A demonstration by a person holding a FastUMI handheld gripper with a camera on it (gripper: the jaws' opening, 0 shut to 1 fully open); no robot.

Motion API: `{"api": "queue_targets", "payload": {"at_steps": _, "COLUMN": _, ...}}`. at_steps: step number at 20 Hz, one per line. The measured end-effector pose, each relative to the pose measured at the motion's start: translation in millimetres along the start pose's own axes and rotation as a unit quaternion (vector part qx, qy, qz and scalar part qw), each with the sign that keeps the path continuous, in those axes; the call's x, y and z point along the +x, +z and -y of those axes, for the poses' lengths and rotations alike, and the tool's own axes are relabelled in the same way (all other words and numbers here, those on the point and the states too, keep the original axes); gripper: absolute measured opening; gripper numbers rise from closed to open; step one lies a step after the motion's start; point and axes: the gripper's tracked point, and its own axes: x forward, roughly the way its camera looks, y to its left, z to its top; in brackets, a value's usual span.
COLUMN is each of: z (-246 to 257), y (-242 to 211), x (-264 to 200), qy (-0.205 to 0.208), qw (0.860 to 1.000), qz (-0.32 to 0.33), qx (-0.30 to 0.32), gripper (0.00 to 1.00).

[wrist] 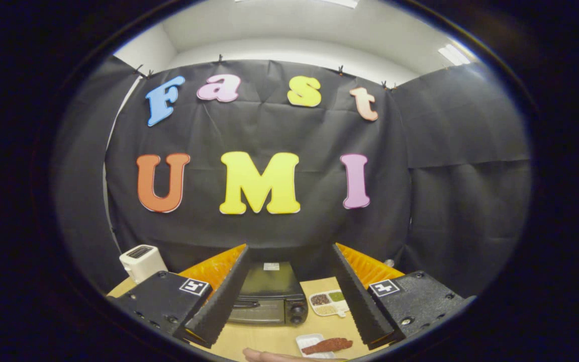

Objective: Open the toaster oven, put the food inside, and close the toaster oven door.

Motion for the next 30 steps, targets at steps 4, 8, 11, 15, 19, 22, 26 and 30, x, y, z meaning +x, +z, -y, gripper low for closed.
{"api": "queue_targets", "payload": {"at_steps": 4, "z": -44, "y": -49, "x": 59, "qy": 0.047, "qw": 0.997, "qz": -0.055, "qx": -0.009, "gripper": 1.0}}
{"api": "queue_targets", "payload": {"at_steps": 8, "z": -83, "y": -110, "x": 103, "qy": 0.071, "qw": 0.989, "qz": -0.128, "qx": -0.017, "gripper": 1.0}}
{"api": "queue_targets", "payload": {"at_steps": 11, "z": -104, "y": -156, "x": 114, "qy": 0.085, "qw": 0.978, "qz": -0.19, "qx": -0.005, "gripper": 1.0}}
{"api": "queue_targets", "payload": {"at_steps": 15, "z": -115, "y": -179, "x": 118, "qy": 0.082, "qw": 0.974, "qz": -0.21, "qx": -0.008, "gripper": 1.0}}
{"api": "queue_targets", "payload": {"at_steps": 19, "z": -115, "y": -183, "x": 106, "qy": 0.07, "qw": 0.976, "qz": -0.2, "qx": -0.043, "gripper": 1.0}}
{"api": "queue_targets", "payload": {"at_steps": 22, "z": -112, "y": -189, "x": 92, "qy": 0.069, "qw": 0.977, "qz": -0.2, "qx": -0.036, "gripper": 1.0}}
{"api": "queue_targets", "payload": {"at_steps": 26, "z": -111, "y": -193, "x": 76, "qy": 0.066, "qw": 0.978, "qz": -0.191, "qx": -0.046, "gripper": 1.0}}
{"api": "queue_targets", "payload": {"at_steps": 30, "z": -103, "y": -210, "x": 38, "qy": 0.059, "qw": 0.978, "qz": -0.199, "qx": -0.034, "gripper": 1.0}}
